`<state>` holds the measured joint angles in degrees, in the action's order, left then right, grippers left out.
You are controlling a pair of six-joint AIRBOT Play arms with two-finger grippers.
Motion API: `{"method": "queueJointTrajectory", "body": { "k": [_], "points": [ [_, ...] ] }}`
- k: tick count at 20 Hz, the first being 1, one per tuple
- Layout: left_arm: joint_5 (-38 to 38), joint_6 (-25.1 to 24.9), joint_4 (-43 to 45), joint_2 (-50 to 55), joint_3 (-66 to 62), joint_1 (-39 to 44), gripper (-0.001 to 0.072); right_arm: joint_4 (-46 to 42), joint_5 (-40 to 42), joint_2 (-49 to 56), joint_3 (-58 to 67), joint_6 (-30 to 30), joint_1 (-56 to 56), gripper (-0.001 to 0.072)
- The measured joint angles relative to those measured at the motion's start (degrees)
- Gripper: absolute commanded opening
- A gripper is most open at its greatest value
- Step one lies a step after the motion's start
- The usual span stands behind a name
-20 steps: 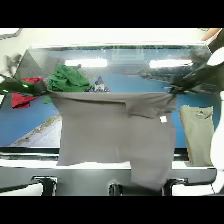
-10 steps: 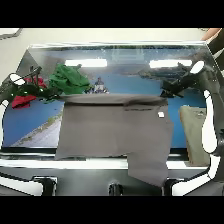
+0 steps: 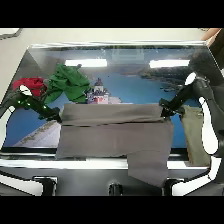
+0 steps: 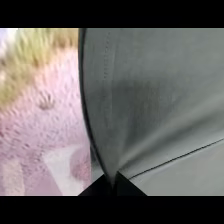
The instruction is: Fold the shirts.
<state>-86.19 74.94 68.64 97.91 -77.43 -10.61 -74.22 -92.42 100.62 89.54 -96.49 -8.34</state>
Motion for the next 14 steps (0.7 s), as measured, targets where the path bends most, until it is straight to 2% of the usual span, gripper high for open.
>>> {"method": "queueJointTrajectory", "body": {
  "k": [3,4,5,6,7,8,10,14],
  "points": [
    [-0.81,0.04,0.24,0.39,1.11,0.0,0.0036,0.09,1.01,0.04,-1.14,-1.36,0.0,0.0045],
    [-0.92,0.04,0.26,0.46,1.33,0.0,0.0073,0.09,1.38,0.11,-1.38,-1.75,0.0,0.0066],
    [-1.01,0.04,0.26,0.48,1.44,0.0,0.023,0.26,1.77,0.13,-1.55,-2.34,0.0,0.0253],
    [-1.14,0.04,0.15,0.55,1.57,-0.04,0.047,0.66,2.19,0.13,-1.66,-2.67,-0.02,0.0367],
    [-1.29,0.04,-0.35,0.55,1.6,-0.24,0.0538,1.33,2.62,-0.02,-1.75,-2.8,-0.04,0.0382],
    [-1.51,0.07,-1.18,0.48,1.55,-0.63,0.0534,2.12,2.69,-0.52,-1.81,-2.78,-0.11,0.0383],
    [-2.58,0.07,-2.23,-0.22,1.33,-1.81,0.0519,2.21,2.27,-2.32,-1.9,-1.95,-0.11,0.0434],
    [-4.28,0.48,-3.15,-4.63,3.82,-5.62,0.0517,-2.4,-3.1,-7.26,-3.52,0.5,-1.4,0.0436]
  ]
}}
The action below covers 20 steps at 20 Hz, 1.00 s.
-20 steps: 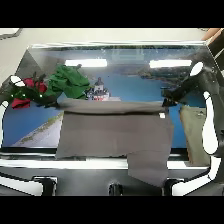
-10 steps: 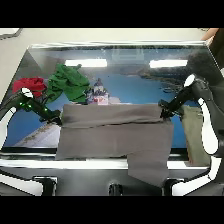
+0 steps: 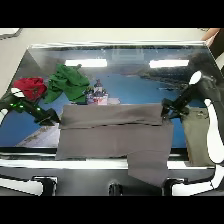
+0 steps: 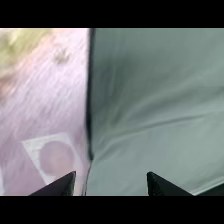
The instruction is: Fold the shirts.
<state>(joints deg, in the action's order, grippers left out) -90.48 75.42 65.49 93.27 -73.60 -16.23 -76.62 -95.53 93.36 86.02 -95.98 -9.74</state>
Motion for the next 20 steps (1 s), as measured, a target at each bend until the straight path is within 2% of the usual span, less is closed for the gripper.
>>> {"method": "queueJointTrajectory", "body": {
  "k": [3,7,9,13,14,15,18,20],
  "points": [
    [0.83,0.02,0.66,-5.68,9.01,-2.82,0.0516,-1.14,-0.66,-5.62,-8.26,0.57,-2.64,0.0436],
    [4.52,-0.57,1.57,-12.61,24.74,-5.05,0.0516,-1.77,4.28,-14.93,-23.61,1.55,-4.85,0.0436],
    [5.99,-1.2,1.68,-14.36,30.34,-5.46,0.045,-1.73,6.27,-18.78,-29.0,1.97,-5.27,0.0436],
    [6.45,-2.54,0.81,-15.8,36.46,-5.81,0.045,-1.77,7.89,-23.28,-34.71,3.28,-5.62,0.0441],
    [6.69,-2.75,0.44,-15.96,37.29,-5.84,0.0408,-1.79,7.89,-23.82,-35.39,3.54,-5.64,0.0447],
    [7.15,-2.86,0.09,-16.06,38.14,-5.86,0.0247,-1.88,8.02,-24.17,-35.85,3.69,-5.68,0.0451],
    [9.31,-3.3,-0.72,-16.17,39.95,-5.84,0.0037,-2.21,7.43,-24.9,-37.48,4.5,-5.68,0.0502],
    [9.86,-3.43,-1.22,-16.24,40.39,-5.86,0.0036,-2.8,6.93,-25.49,-39.67,4.92,-5.7,0.0503]
  ]
}}
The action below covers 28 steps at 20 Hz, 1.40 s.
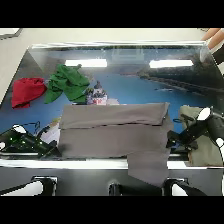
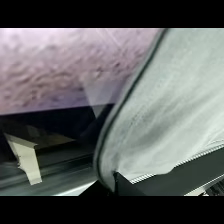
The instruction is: Fold the shirts.
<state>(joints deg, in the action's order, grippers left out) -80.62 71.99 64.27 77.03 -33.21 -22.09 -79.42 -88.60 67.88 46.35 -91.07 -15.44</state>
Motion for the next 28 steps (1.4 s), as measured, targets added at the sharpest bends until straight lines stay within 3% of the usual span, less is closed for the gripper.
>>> {"method": "queueJointTrajectory", "body": {
  "k": [11,13,14,21,28],
  "points": [
    [0.31,-1.4,-0.39,-0.09,0.63,0.0,0.0035,2.82,7.56,-3.06,-15.15,2.01,0.0,0.0486],
    [0.31,-1.46,-0.39,-0.09,0.63,0.0,0.0036,4.63,9.75,-3.08,-16.35,1.99,0.02,0.023],
    [0.31,-1.51,-0.37,-0.09,0.63,0.0,0.0035,5.31,10.54,-3.08,-16.74,1.97,0.02,0.0046],
    [3.3,-2.4,0.22,-2.8,-2.12,0.04,0.0033,7.45,10.78,-4.42,-13.84,2.23,0.0,0.0041],
    [1.97,0.28,-4.61,-5.81,-17.57,4.02,0.0033,11.43,9.64,-1.84,7.15,1.99,0.02,0.0041]
  ]
}}
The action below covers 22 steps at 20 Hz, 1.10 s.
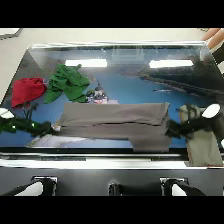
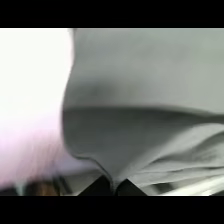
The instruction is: Fold the shirts.
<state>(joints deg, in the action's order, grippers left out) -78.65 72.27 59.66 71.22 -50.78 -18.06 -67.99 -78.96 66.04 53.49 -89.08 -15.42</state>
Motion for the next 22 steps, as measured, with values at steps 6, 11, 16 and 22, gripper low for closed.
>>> {"method": "queueJointTrajectory", "body": {
  "k": [6,11,16,22],
  "points": [
    [0.87,5.03,-1.05,12.96,-20.74,3.54,0.0034,6.03,8.26,14.32,16.65,-2.51,0.04,0.0044],
    [-0.04,6.86,-1.07,26.38,-31.19,6.25,0.0035,15.41,14.78,24.48,20.24,-3.3,0.02,0.0046],
    [0.04,7.34,-1.09,33.59,-33.83,7.23,0.0428,17.25,16.72,28.72,21.0,-3.28,0.0,0.0249],
    [-2.8,7.37,-0.74,34.21,-38.62,4.31,0.0679,13.09,10.71,26.93,23.54,3.39,-0.07,0.0702]
  ]
}}
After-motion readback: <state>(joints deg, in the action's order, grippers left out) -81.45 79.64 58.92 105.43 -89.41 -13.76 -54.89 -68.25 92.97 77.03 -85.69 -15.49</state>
